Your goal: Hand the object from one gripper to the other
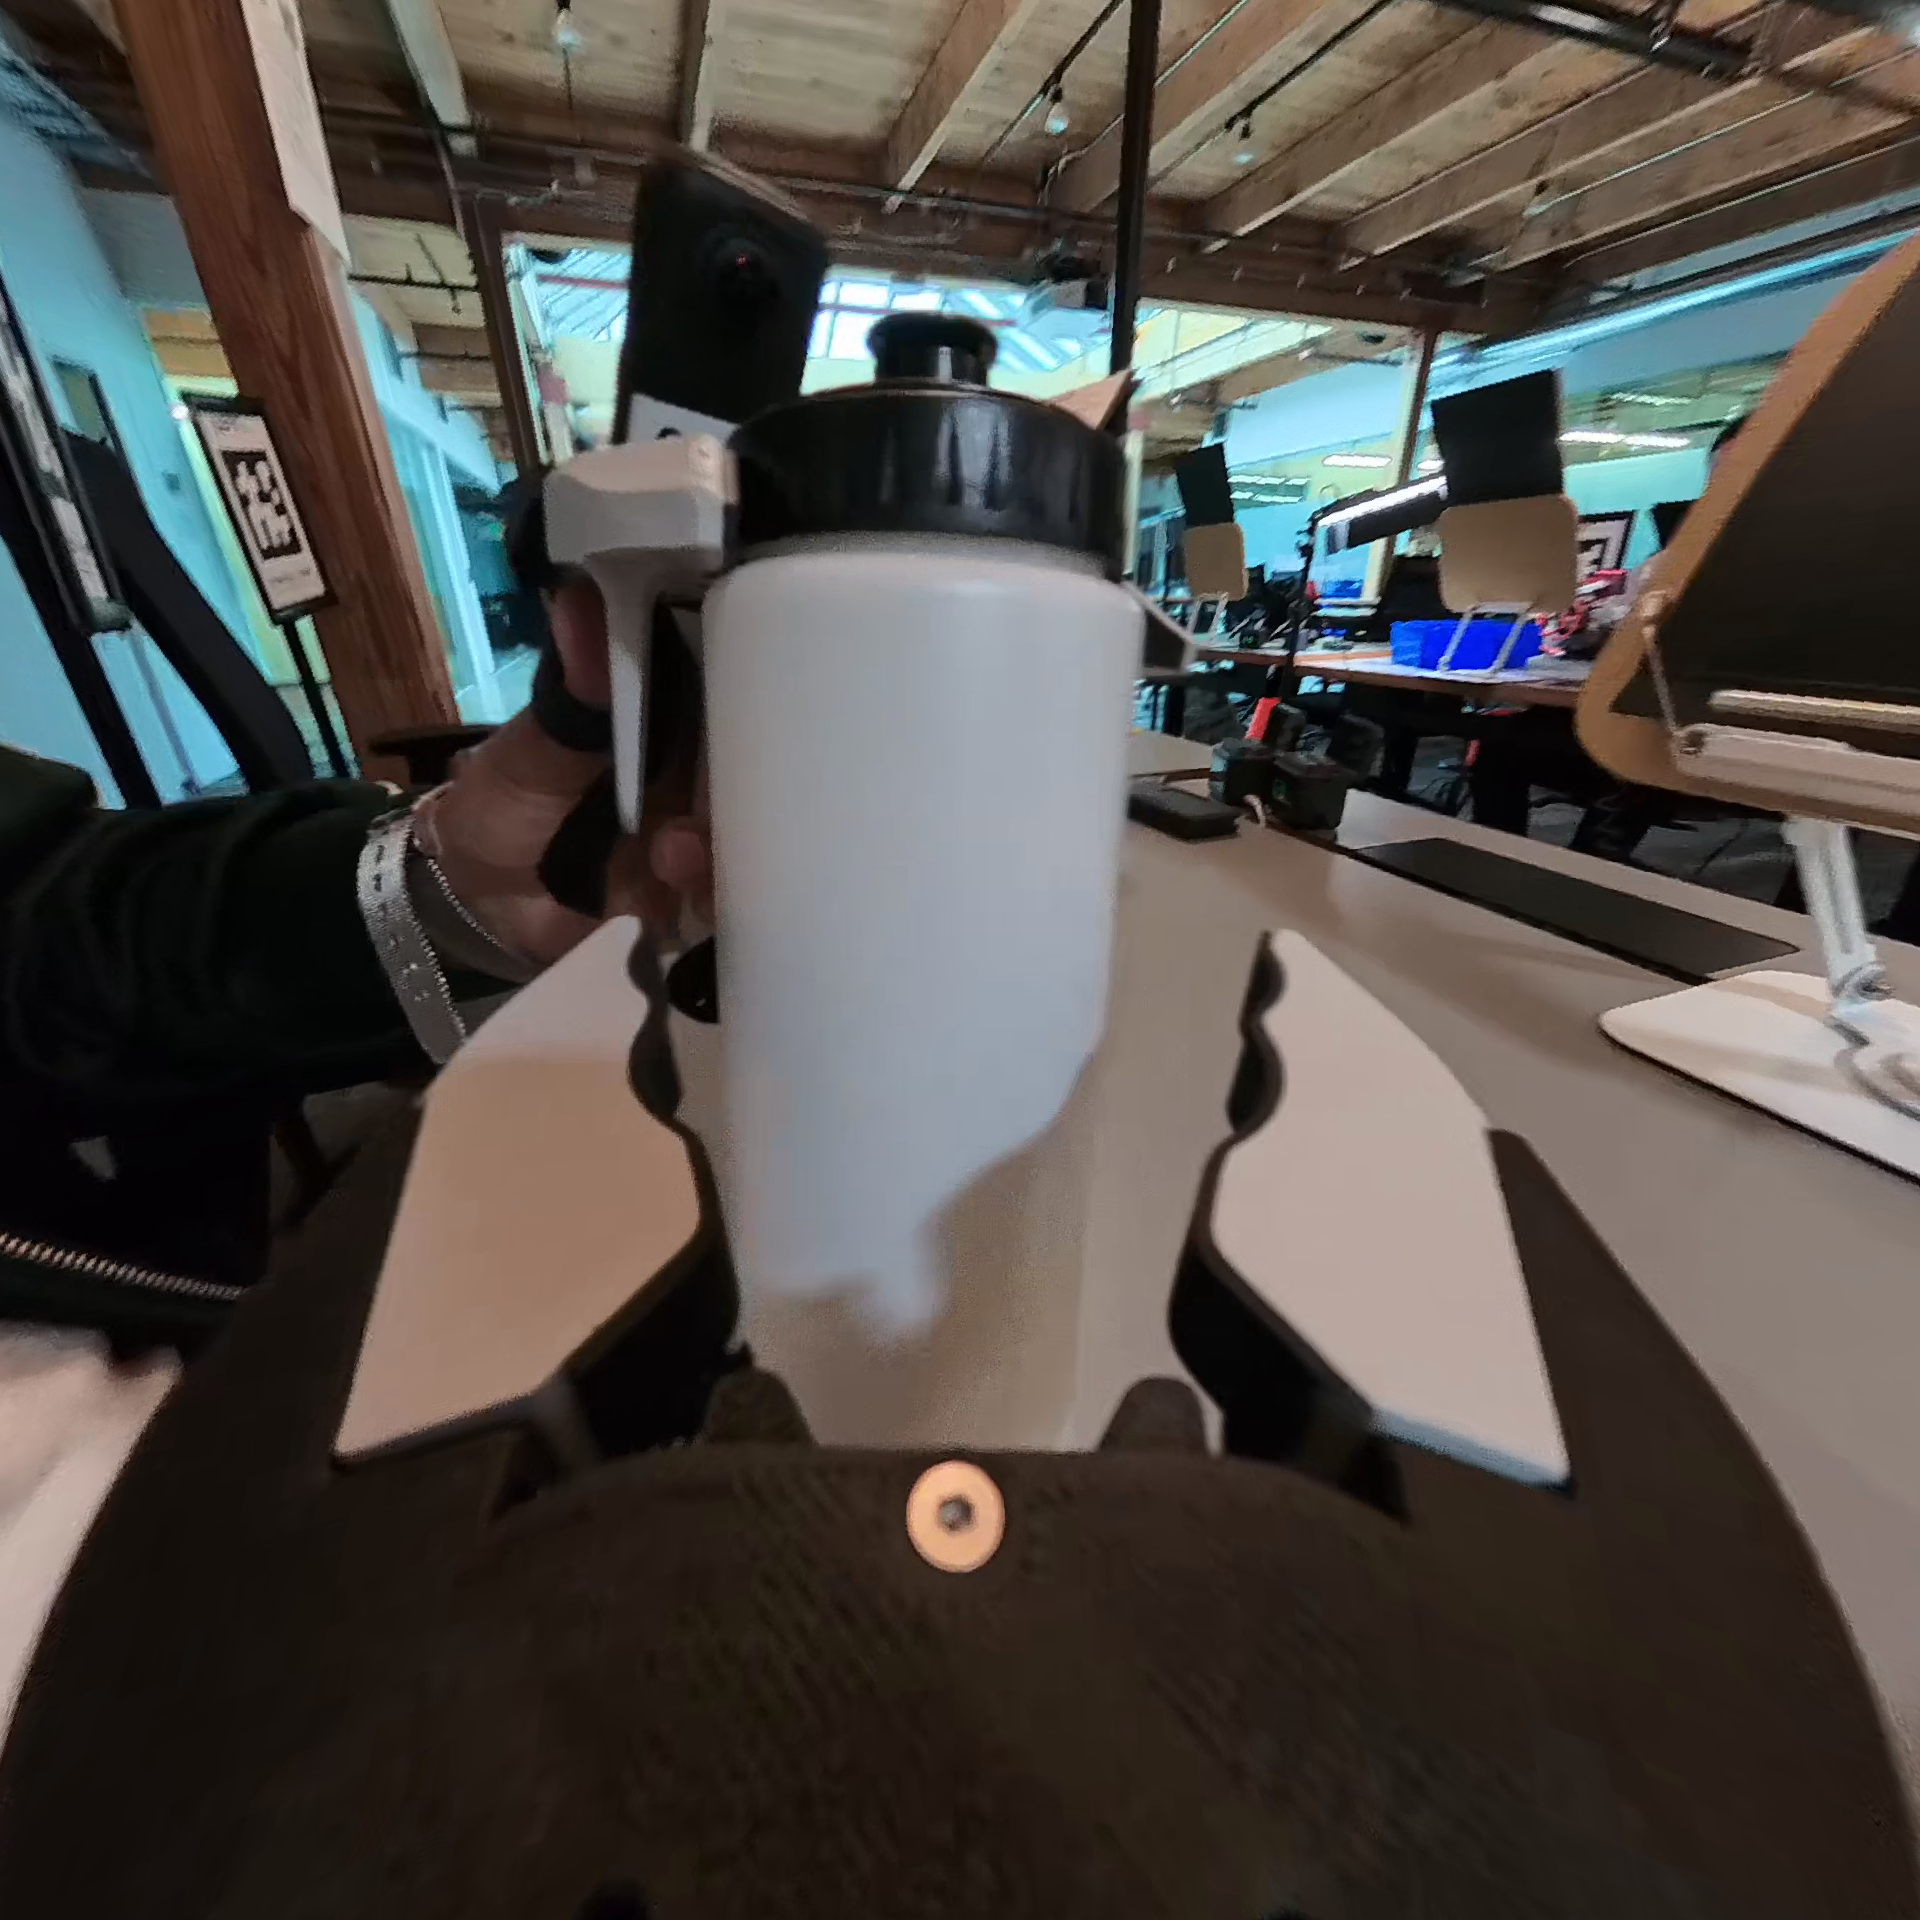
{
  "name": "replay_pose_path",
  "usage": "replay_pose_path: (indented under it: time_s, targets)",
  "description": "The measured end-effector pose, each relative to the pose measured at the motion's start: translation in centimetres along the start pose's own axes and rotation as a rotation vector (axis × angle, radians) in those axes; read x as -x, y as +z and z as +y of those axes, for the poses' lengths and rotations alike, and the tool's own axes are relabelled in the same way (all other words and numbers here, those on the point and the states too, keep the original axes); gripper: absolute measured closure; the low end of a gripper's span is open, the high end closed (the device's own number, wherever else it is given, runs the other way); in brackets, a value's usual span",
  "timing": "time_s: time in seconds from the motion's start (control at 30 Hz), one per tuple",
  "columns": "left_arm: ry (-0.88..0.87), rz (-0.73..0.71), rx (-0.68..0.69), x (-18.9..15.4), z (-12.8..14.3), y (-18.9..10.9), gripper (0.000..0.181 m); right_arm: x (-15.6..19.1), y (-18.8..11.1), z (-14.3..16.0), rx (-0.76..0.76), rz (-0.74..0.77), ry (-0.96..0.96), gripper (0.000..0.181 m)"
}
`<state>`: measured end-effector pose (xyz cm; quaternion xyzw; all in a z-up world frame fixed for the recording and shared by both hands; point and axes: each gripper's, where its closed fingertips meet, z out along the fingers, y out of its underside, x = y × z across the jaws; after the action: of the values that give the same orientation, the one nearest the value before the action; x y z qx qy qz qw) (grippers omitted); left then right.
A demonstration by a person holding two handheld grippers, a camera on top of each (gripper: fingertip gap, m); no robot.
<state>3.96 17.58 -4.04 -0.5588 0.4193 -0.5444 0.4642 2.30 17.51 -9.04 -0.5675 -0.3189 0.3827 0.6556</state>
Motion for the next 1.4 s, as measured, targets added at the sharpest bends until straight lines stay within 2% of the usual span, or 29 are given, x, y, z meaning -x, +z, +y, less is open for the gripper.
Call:
replay_pose_path:
  time_s: [0.2,0.33,0.47,0.6,0.77,0.93,1.27,1.4]
  targets:
    - [0.062,-0.105,-0.049,2.2,-3.8,-3.5,0.097,-2.6,-0.6,-0.2,-0.043,0.091,0.051,0.049]
    - [0.067,-0.151,-0.097,3.3,-6.4,-6.2,0.097,-3.1,-0.8,-0.2,-0.054,0.117,0.048,0.041]
    - [0.067,-0.174,-0.133,3.7,-7.7,-7.6,0.097,-2.8,-0.4,0.4,-0.022,0.113,0.022,0.037]
    - [0.04,-0.148,-0.127,3.3,-7.4,-7.2,0.097,-2.0,0.4,1.5,0.041,0.092,-0.018,0.034]
    - [0.004,-0.075,-0.107,1.8,-6.3,-5.3,0.097,0.1,1.8,4.5,0.198,0.012,0.055,0.034]
    - [0.021,-0.037,-0.081,0.0,-5.4,-3.6,0.097,1.9,2.9,6.2,0.305,-0.009,0.015,0.034]
    - [0.076,-0.042,-0.057,-2.0,-5.2,-2.4,0.097,3.1,3.5,6.4,0.318,-0.029,0.023,0.049]
    - [0.077,-0.032,-0.052,-2.4,-4.9,-2.0,0.097,3.2,3.5,6.3,0.308,-0.042,0.027,0.064]
